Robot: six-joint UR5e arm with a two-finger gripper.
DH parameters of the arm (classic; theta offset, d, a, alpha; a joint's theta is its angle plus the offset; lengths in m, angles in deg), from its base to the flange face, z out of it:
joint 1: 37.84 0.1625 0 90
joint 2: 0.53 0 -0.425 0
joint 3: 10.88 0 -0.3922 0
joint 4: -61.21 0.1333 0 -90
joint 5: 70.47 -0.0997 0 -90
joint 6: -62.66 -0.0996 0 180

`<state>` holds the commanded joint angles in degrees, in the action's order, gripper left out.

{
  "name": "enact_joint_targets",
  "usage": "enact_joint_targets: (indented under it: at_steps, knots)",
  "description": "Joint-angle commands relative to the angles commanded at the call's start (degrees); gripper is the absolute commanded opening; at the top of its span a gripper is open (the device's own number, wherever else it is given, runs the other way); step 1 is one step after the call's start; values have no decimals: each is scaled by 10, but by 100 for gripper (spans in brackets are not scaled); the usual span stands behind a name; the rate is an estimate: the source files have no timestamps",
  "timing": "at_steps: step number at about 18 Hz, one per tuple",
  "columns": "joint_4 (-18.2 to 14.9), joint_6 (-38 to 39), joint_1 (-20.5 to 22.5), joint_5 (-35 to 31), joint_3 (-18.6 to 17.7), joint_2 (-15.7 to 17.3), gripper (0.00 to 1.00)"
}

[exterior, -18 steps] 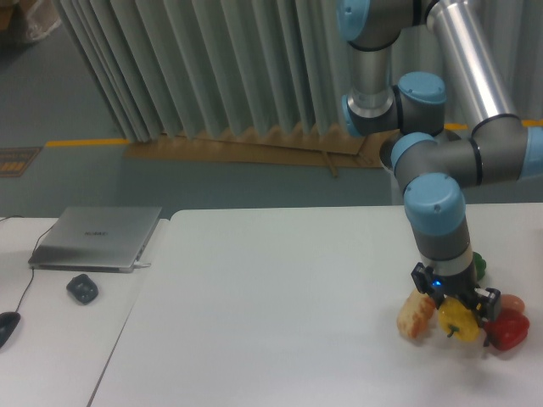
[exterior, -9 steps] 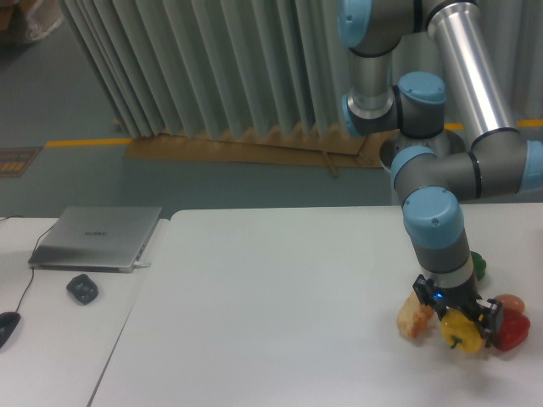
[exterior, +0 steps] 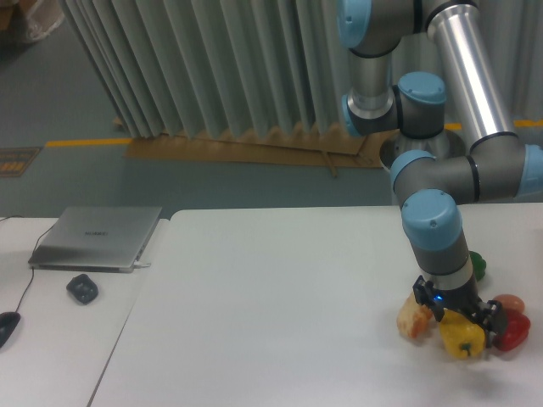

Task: Place the yellow pepper on the table
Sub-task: 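Lower the yellow pepper onto the table and open the gripper, then lift the open gripper up away from the yellow pepper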

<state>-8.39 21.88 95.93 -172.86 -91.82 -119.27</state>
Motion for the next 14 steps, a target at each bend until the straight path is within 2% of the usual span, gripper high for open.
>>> enact_joint_targets:
  at_steps: [1, 3, 4, 7, 8, 9, 12, 14]
  knots:
    - [-3, 0, -1, -10, 0, 3, 100]
    - [-10, -12, 5, -8, 0, 29, 100]
    - [-11, -45, 8, -7, 0, 38, 100]
    - [-49, -284, 37, -11, 6, 67, 100]
    - [-58, -395, 51, -12, 8, 71, 100]
    - [-65, -440, 53, -11, 8, 74, 100]
    - [-105, -459, 68, -14, 8, 90, 100]
    - [-102, -454, 69, -4, 1, 95, 100]
